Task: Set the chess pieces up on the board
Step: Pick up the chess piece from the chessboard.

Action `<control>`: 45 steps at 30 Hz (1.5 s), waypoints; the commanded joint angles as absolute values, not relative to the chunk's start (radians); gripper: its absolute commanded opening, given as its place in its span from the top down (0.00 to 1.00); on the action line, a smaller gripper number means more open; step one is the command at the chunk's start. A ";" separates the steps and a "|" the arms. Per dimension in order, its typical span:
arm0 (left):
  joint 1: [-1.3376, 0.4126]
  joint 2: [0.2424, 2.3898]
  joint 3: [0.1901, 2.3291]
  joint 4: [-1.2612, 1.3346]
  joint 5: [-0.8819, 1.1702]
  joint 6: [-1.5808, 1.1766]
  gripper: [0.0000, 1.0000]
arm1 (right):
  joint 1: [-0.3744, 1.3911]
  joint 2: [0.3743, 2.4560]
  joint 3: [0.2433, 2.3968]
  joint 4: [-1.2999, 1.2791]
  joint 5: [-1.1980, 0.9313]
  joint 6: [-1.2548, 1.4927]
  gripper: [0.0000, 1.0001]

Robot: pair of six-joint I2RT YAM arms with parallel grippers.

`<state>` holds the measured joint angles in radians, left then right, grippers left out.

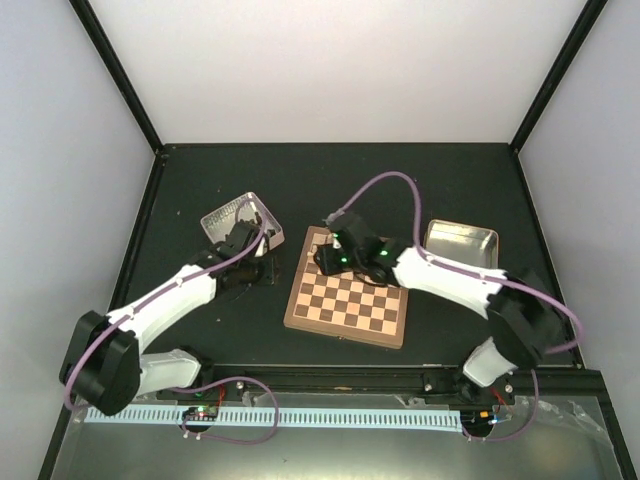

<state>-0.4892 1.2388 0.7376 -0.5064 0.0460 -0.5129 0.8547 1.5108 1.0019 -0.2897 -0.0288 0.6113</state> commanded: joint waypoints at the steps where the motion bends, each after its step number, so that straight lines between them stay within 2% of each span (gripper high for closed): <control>1: -0.464 1.171 0.654 -0.376 0.092 -0.577 0.55 | 0.902 1.668 1.149 -0.363 0.068 0.580 0.55; 3: -0.457 1.166 0.623 -0.356 0.130 -0.581 0.55 | 0.906 1.729 1.197 -0.388 0.100 0.597 0.55; 8: -0.453 1.175 0.585 -0.318 0.194 -0.581 0.55 | 0.910 1.837 1.295 -0.446 0.144 0.617 0.48; 29: -0.413 1.127 0.549 -0.313 0.122 -0.600 0.53 | 0.916 2.044 1.481 -0.540 0.258 0.669 0.49; 40: -0.410 1.134 0.543 -0.306 0.129 -0.601 0.53 | 0.916 2.071 1.492 -0.565 0.286 0.686 0.58; 45: -0.408 1.136 0.543 -0.302 0.132 -0.600 0.53 | 0.919 2.038 1.452 -0.558 0.265 0.683 0.67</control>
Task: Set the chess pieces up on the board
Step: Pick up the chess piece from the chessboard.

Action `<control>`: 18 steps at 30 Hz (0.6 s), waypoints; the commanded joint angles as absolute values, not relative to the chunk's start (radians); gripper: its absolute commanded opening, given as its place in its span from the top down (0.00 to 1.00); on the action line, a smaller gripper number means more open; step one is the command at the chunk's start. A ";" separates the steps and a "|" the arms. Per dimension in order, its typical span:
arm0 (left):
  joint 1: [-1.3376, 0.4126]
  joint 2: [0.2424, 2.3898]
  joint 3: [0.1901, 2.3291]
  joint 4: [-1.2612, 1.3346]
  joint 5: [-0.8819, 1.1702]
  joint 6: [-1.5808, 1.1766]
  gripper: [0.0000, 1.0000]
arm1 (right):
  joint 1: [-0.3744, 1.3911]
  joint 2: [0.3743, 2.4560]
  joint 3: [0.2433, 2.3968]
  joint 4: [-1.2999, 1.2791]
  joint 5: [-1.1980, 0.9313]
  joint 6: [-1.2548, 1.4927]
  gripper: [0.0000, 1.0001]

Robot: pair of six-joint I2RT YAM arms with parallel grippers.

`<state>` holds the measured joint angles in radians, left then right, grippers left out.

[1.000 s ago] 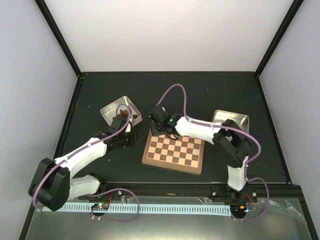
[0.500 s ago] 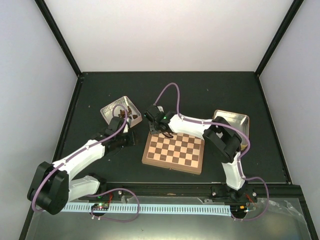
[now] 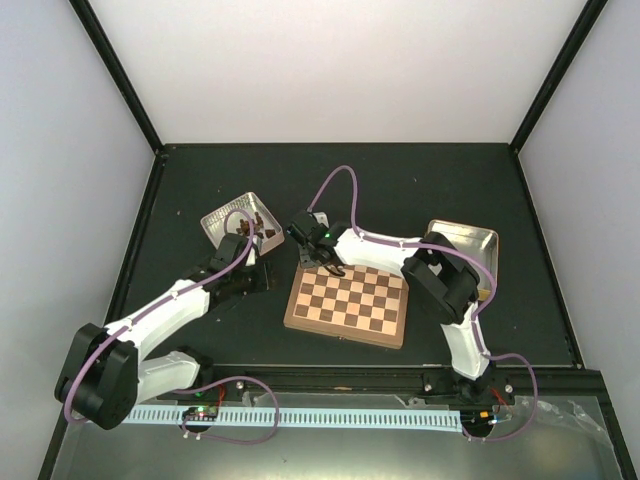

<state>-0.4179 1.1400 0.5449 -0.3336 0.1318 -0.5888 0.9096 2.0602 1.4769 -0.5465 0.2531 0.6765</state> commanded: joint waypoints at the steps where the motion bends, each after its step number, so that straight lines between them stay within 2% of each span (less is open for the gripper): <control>1: -0.408 1.136 0.543 -0.302 0.133 -0.601 0.53 | 0.919 2.030 1.445 -0.557 0.259 0.682 0.67; 12: -0.407 1.142 0.545 -0.292 0.152 -0.604 0.52 | 0.919 1.950 1.379 -0.556 0.113 0.638 0.66; 18: -0.406 1.067 0.501 -0.226 0.202 -0.622 0.50 | 0.917 1.823 1.256 -0.410 0.004 0.639 0.65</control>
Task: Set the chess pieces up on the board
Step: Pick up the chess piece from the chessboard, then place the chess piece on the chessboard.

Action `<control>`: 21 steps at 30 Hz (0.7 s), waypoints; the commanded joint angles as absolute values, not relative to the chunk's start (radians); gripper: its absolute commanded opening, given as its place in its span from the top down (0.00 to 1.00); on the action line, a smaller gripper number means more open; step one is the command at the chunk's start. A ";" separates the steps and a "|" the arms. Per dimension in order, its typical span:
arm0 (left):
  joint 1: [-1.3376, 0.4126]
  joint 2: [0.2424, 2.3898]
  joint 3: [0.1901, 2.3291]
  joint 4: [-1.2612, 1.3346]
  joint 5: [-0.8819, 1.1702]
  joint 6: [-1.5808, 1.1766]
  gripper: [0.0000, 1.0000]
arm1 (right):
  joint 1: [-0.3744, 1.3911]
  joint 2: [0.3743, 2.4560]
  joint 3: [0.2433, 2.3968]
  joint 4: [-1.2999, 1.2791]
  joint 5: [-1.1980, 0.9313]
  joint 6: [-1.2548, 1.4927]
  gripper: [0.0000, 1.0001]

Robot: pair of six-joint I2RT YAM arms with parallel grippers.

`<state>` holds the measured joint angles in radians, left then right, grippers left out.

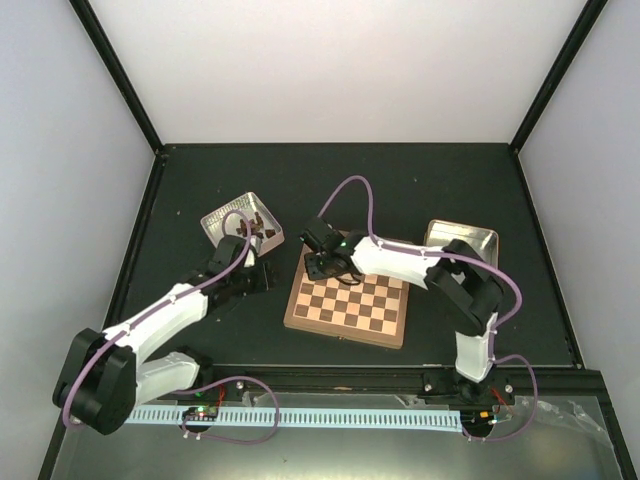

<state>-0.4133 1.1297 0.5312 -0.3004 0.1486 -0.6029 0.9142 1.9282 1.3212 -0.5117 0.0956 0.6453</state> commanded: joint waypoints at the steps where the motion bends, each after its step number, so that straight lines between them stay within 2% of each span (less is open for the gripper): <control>1: -0.407 1.049 0.488 -0.204 0.217 -0.625 0.50 | 0.916 1.799 1.235 -0.390 -0.014 0.654 0.64; 11: -0.434 0.948 0.354 0.080 0.417 -0.629 0.46 | 0.863 1.577 0.985 -0.100 -0.283 0.838 0.63; 21: -0.636 0.959 0.234 0.475 0.425 -0.440 0.44 | 0.764 1.458 0.781 0.160 -0.596 1.109 0.62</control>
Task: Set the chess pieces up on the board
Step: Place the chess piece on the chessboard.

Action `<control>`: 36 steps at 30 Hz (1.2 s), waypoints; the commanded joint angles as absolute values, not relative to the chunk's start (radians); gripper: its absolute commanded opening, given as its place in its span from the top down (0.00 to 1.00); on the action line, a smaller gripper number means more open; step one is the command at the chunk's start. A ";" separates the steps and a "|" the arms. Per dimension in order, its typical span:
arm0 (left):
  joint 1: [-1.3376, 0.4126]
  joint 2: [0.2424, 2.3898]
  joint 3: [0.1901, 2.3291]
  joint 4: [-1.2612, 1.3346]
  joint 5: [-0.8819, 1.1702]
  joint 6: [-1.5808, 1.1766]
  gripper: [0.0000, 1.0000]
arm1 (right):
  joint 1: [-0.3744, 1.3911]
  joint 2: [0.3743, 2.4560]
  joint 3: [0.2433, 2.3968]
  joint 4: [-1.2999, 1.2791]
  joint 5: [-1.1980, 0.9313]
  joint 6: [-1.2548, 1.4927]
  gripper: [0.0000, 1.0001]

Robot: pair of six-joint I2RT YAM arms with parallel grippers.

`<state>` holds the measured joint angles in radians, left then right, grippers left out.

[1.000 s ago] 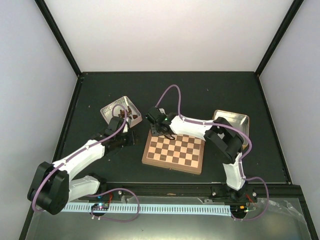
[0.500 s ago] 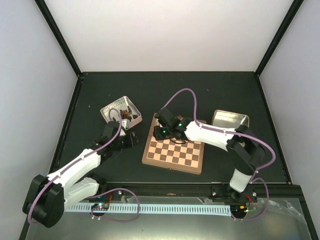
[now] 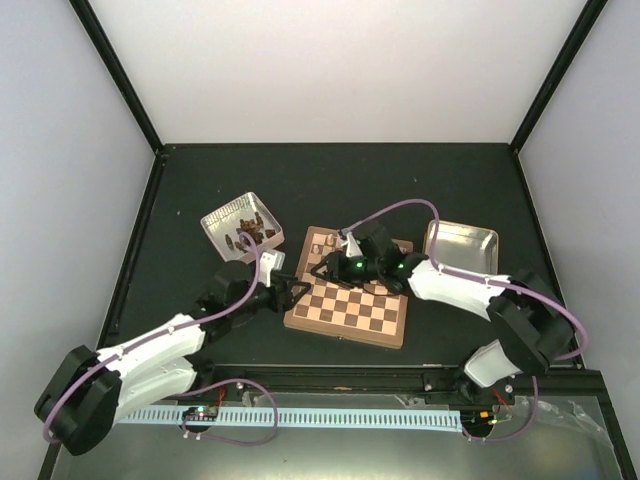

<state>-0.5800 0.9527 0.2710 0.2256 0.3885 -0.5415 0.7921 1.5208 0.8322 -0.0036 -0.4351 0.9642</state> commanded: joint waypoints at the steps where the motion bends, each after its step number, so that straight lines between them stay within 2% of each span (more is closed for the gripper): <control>1: -0.647 0.961 0.223 0.515 0.435 -0.429 0.44 | 0.753 1.446 0.763 0.183 -0.618 1.131 0.62; 9: -0.688 0.992 0.218 0.694 0.478 -0.442 0.43 | 0.732 1.352 0.689 0.274 -0.710 1.159 0.62; 14: -0.694 1.004 0.214 0.793 0.481 -0.465 0.46 | 0.730 1.303 0.666 0.313 -0.730 1.167 0.62; 27: -0.706 1.056 0.241 0.919 0.504 -0.455 0.62 | 0.730 1.275 0.650 0.394 -0.770 1.187 0.62; 33: -0.711 1.071 0.263 0.928 0.497 -0.456 0.76 | 0.731 1.280 0.644 0.400 -0.777 1.184 0.62; 36: -0.712 1.069 0.268 0.924 0.496 -0.454 0.77 | 0.731 1.286 0.641 0.402 -0.779 1.183 0.62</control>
